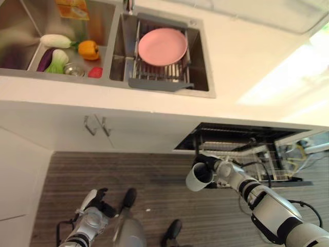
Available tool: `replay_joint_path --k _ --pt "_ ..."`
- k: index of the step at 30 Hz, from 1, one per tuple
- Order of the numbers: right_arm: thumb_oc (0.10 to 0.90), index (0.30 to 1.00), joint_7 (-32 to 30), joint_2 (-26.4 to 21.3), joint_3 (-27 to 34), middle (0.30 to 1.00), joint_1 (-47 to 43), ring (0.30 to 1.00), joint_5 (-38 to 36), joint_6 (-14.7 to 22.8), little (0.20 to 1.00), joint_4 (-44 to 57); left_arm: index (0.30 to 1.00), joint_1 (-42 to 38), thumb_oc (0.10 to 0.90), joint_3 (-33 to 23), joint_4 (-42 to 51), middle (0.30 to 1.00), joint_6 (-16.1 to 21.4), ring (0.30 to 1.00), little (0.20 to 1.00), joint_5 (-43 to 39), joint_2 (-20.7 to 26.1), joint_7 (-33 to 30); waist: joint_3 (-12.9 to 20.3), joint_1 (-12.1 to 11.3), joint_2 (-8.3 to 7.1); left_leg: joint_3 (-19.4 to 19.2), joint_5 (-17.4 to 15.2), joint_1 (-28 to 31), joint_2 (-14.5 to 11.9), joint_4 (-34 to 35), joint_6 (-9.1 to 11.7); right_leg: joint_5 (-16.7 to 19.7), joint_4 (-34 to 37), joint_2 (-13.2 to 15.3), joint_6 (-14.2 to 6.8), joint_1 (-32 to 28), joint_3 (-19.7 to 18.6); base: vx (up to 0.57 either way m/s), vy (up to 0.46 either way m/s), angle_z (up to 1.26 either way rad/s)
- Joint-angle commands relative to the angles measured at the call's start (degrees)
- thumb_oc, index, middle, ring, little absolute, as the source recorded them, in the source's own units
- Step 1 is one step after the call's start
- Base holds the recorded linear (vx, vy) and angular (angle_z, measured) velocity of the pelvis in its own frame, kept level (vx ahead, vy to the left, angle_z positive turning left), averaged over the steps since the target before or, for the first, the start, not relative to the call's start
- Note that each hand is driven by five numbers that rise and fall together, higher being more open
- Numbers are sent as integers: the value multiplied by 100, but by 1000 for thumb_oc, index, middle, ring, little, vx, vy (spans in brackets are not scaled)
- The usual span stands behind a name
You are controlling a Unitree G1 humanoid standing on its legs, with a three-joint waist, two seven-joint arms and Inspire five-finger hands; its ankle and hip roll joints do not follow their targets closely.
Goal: Place the dishes in the dishwasher.
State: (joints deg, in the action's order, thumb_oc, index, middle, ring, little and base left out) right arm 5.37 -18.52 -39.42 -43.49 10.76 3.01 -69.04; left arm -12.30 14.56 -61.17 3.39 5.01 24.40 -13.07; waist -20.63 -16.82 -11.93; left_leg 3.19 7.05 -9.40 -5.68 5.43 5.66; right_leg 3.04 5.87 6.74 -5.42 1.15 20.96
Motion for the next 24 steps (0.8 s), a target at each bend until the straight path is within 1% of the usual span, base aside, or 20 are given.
replay_joint_path --k 1,4,7,9,11,12,16,18,19,20,21,24 --pt "400 300 -178 -613 41 300 -350 300 43 -295 300 -294 900 -361 800 290 145 900 231 900 900 69 90 -67 -71 -4 -116 -337 -154 -117 -104 -43 352 -515 -87 442 -344 -515 -109 1 -30 8" --pt "400 300 -286 -598 191 300 -271 300 26 -309 300 -360 900 -342 800 314 169 900 237 900 900 125 62 -87 -88 19 -18 -323 -147 -144 -87 -43 358 -525 -87 444 -339 -500 -81 5 -12 15" --pt "400 300 -411 -576 296 300 -186 300 -40 -263 300 -223 900 -292 800 218 12 900 206 900 900 100 10 -137 -43 87 4 -345 -176 -100 -89 -43 344 -527 -87 441 -343 -499 -117 4 -1 1" --pt "400 300 -472 -552 340 300 -192 300 -161 -208 300 -65 900 -253 800 130 -166 900 160 900 900 76 -30 -171 20 147 -22 -378 -208 -43 -95 -43 329 -528 -87 444 -339 -517 -162 0 0 0" --pt "400 300 -531 -561 507 300 -162 300 -469 -123 300 143 900 -195 800 65 -272 900 137 900 900 87 -64 -197 130 222 -67 -427 -233 25 -96 -43 302 -493 -87 461 -350 -521 -193 14 13 -5" --pt "400 300 -573 -623 698 300 -108 300 -747 -62 300 285 900 -4 800 -56 -381 900 170 900 900 88 -28 -198 190 249 -100 -451 -277 107 -101 -43 302 -513 -87 463 -348 -566 -213 27 3 -9" --pt "400 300 -483 -818 922 300 99 300 -1095 39 300 622 900 103 800 -105 -628 900 132 900 900 220 91 -96 445 415 -181 -521 -392 342 -95 -43 272 -536 -87 473 -354 -702 -306 40 -1 -10" --pt "400 300 -468 -951 1070 300 171 300 -1212 66 300 630 900 182 800 -43 -639 900 138 900 900 334 113 -28 560 481 -184 -547 -449 484 -102 -43 255 -557 -87 485 -357 -806 -315 31 11 -19" --pt "400 300 -468 -957 1074 300 171 300 -1212 65 300 632 900 177 800 -39 -639 900 138 900 900 334 111 -28 571 484 -183 -542 -428 458 -96 -43 245 -536 -87 490 -362 -782 -311 64 5 -9" --pt "400 300 -485 -1099 1244 300 266 300 -1291 95 300 655 900 257 800 -49 -664 900 125 900 900 399 98 32 693 540 -190 -541 -472 572 -100 -43 232 -572 -87 491 -367 -881 -317 55 6 -5" --pt "400 300 -491 -1186 1340 300 320 300 -1346 113 300 711 900 293 800 -71 -705 900 115 900 900 415 99 49 746 571 -190 -550 -496 637 -100 -43 226 -589 -87 492 -369 -942 -323 84 -2 -8" --pt "400 300 -461 -1269 1416 300 451 300 -1327 118 300 750 900 368 800 -117 -753 900 98 900 900 429 138 123 824 606 -180 -551 -551 781 -103 -43 221 -625 -87 491 -373 -1062 -326 49 -3 -13"
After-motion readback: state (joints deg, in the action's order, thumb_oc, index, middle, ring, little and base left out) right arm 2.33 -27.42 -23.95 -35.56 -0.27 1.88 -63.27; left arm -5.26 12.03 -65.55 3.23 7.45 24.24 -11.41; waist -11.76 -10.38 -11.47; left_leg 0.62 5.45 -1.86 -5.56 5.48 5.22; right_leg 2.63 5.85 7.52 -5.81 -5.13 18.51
